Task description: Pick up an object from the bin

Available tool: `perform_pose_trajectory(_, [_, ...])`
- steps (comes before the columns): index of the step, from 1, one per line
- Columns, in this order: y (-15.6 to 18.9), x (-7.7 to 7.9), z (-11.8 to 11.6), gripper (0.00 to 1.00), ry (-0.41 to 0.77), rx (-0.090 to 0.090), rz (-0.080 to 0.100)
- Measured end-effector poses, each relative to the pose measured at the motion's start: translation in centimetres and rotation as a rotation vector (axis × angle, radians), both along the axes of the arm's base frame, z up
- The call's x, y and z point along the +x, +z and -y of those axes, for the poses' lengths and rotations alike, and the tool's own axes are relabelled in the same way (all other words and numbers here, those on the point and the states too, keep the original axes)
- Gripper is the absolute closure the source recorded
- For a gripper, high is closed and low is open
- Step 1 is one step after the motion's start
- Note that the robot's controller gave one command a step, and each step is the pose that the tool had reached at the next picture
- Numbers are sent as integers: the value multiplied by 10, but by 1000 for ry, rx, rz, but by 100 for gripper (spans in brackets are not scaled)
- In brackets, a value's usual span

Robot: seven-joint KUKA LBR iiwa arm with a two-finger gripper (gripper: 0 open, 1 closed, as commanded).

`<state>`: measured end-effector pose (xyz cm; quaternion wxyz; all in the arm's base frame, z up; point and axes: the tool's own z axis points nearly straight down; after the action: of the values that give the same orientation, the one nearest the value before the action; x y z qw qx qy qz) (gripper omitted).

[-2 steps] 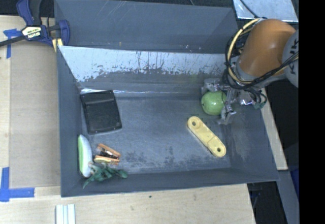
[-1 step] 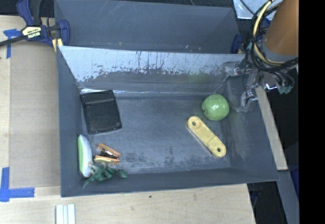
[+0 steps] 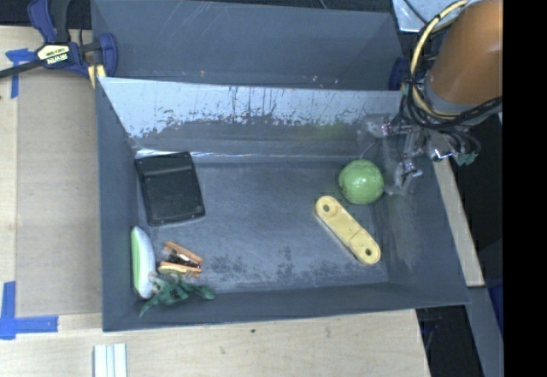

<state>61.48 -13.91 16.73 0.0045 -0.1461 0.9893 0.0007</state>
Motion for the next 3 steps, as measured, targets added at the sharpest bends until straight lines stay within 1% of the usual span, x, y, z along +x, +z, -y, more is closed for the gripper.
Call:
perform_pose_trajectory(1, [1,-12,-51,0,-62,1,17])
perform_pose_trajectory(2, [-94,-19,-21,100,-149,20,8])
perform_pose_trajectory(3, [-94,-19,-21,100,-149,20,8])
